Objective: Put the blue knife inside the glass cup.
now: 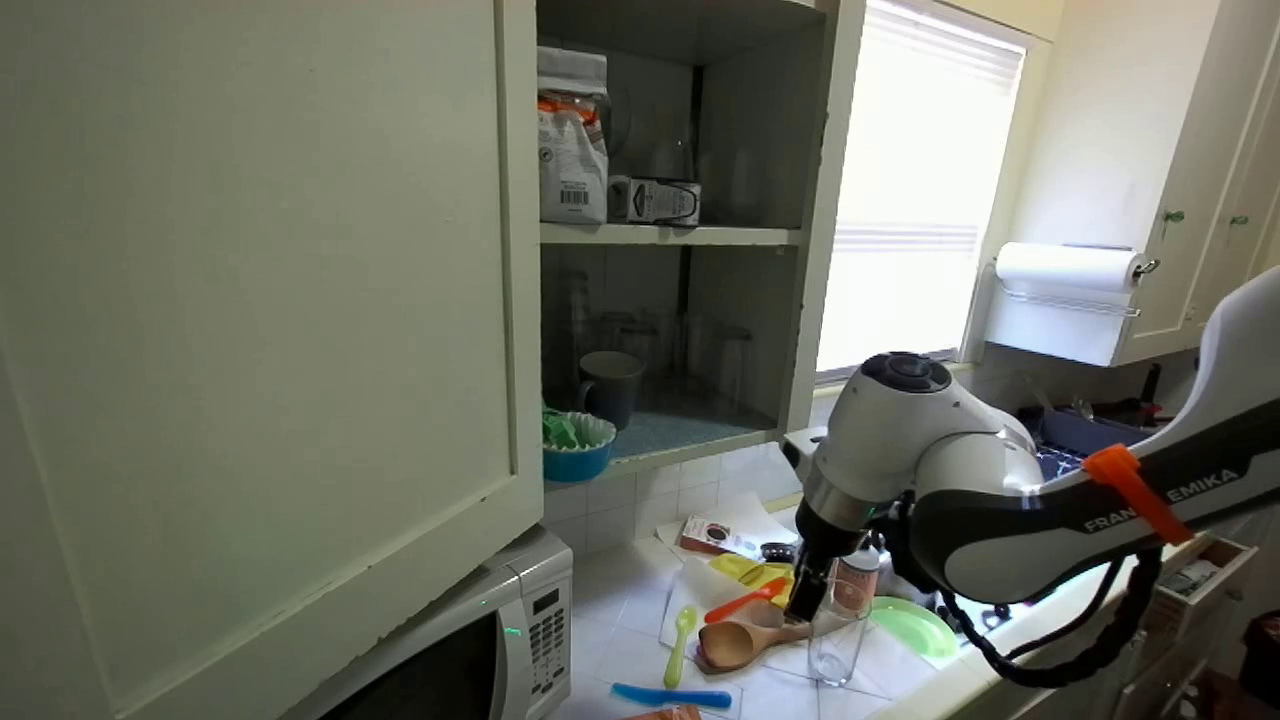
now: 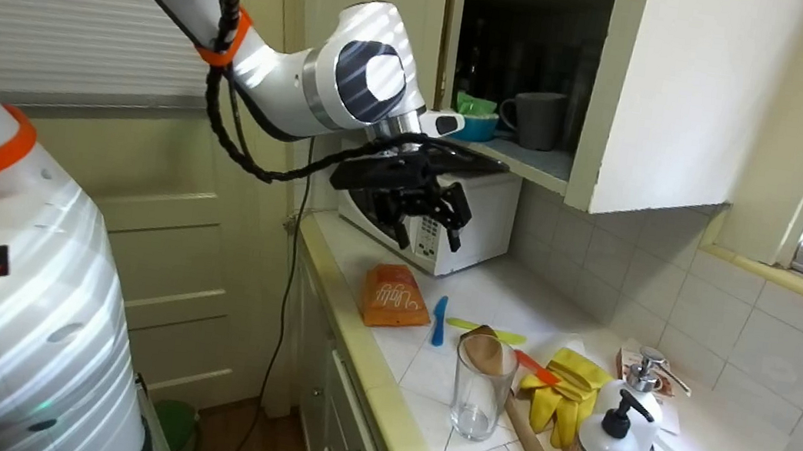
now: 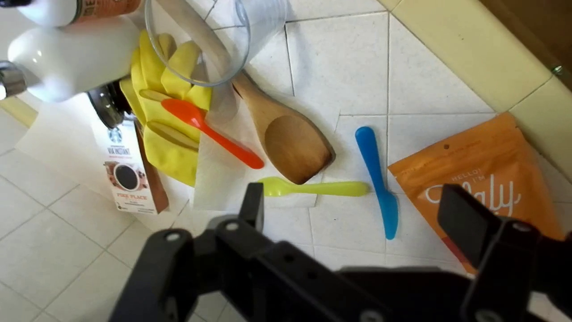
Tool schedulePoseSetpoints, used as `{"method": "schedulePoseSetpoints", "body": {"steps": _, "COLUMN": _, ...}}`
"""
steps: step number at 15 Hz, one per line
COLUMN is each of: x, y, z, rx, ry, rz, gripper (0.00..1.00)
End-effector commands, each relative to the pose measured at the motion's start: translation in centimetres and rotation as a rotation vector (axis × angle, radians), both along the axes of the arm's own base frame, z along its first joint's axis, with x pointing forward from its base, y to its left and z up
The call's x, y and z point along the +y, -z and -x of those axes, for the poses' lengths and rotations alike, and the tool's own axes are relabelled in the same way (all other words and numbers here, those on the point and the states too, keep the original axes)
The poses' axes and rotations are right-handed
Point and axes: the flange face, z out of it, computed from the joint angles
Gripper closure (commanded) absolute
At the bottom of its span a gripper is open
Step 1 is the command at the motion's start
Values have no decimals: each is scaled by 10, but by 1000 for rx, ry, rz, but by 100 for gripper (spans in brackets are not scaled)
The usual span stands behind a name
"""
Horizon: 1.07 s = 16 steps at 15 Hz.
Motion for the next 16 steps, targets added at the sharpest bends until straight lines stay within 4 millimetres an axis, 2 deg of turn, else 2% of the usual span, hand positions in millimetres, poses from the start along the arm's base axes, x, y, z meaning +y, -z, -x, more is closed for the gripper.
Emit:
{"method": "schedulePoseSetpoints", "body": {"steps": 1, "x": -2, "y": 25, "z": -36, "rx": 21, "ry": -105, "rz": 12, "gripper": 0}}
{"method": "schedulePoseSetpoints", "body": {"steps": 6, "x": 5, "y": 54, "z": -65, "rx": -23, "ry": -190, "rz": -105, "gripper": 0}}
{"method": "schedulePoseSetpoints", "body": {"steps": 7, "x": -2, "y": 39, "z": -51, "rx": -30, "ry": -159, "rz": -64, "gripper": 0}}
{"method": "schedulePoseSetpoints", "body": {"steps": 9, "x": 2, "y": 51, "z": -58, "rx": -21, "ry": -174, "rz": -90, "gripper": 0}}
{"method": "schedulePoseSetpoints", "body": {"steps": 12, "x": 5, "y": 53, "z": -63, "rx": -17, "ry": -178, "rz": -97, "gripper": 0}}
{"method": "schedulePoseSetpoints", "body": {"steps": 16, "x": -11, "y": 89, "z": -79, "rx": 10, "ry": -176, "rz": -115, "gripper": 0}}
